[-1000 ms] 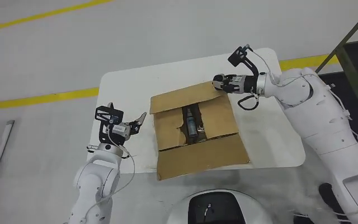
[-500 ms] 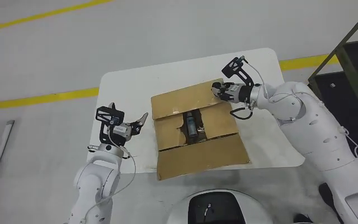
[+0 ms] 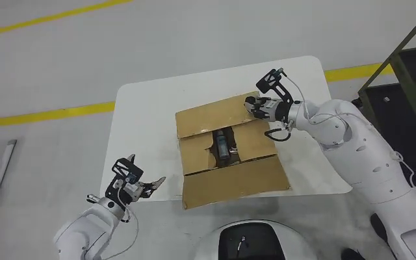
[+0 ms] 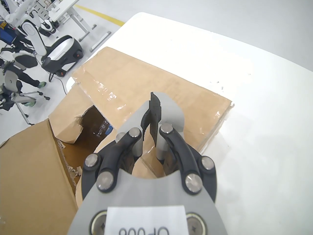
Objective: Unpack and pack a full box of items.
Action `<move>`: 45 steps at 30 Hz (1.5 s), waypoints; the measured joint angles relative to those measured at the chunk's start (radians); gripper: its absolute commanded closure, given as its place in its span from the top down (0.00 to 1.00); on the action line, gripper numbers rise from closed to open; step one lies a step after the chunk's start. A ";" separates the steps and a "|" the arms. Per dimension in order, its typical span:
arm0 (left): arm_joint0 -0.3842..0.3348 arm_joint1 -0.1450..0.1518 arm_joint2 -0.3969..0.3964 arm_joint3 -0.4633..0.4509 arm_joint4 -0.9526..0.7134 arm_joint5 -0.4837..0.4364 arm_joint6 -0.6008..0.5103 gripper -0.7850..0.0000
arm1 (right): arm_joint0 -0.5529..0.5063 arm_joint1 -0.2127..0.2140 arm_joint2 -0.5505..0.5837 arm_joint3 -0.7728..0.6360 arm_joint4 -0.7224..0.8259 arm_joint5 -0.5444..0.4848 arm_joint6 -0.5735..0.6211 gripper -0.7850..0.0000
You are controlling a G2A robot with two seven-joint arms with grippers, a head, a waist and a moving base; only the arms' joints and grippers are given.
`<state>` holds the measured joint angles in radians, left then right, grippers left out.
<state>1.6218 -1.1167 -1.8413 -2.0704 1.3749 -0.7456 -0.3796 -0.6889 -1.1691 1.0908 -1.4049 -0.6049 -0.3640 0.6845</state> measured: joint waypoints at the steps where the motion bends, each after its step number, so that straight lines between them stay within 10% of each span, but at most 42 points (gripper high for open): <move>1: 0.012 0.002 -0.012 0.001 -0.010 -0.028 0.008 1.00 | -0.002 0.000 -0.001 -0.002 0.000 0.001 0.000 0.00; 20: -0.006 0.021 0.151 -0.001 0.006 -0.204 0.131 1.00 | -0.032 0.006 0.012 -0.036 0.002 0.000 0.031 0.00; 34: -0.150 0.030 0.187 0.054 0.084 -0.106 0.208 1.00 | -0.034 0.012 0.027 -0.059 0.013 0.000 0.056 0.00; 45: -0.294 0.014 0.331 0.149 0.114 0.141 0.194 1.00 | -0.020 0.024 0.097 -0.095 -0.008 0.045 0.023 0.00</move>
<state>1.3274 -1.1027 -1.5100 -1.9218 1.4889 -0.6044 -0.1860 -0.7085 -1.1453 1.1881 -1.5001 -0.6132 -0.3189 0.7079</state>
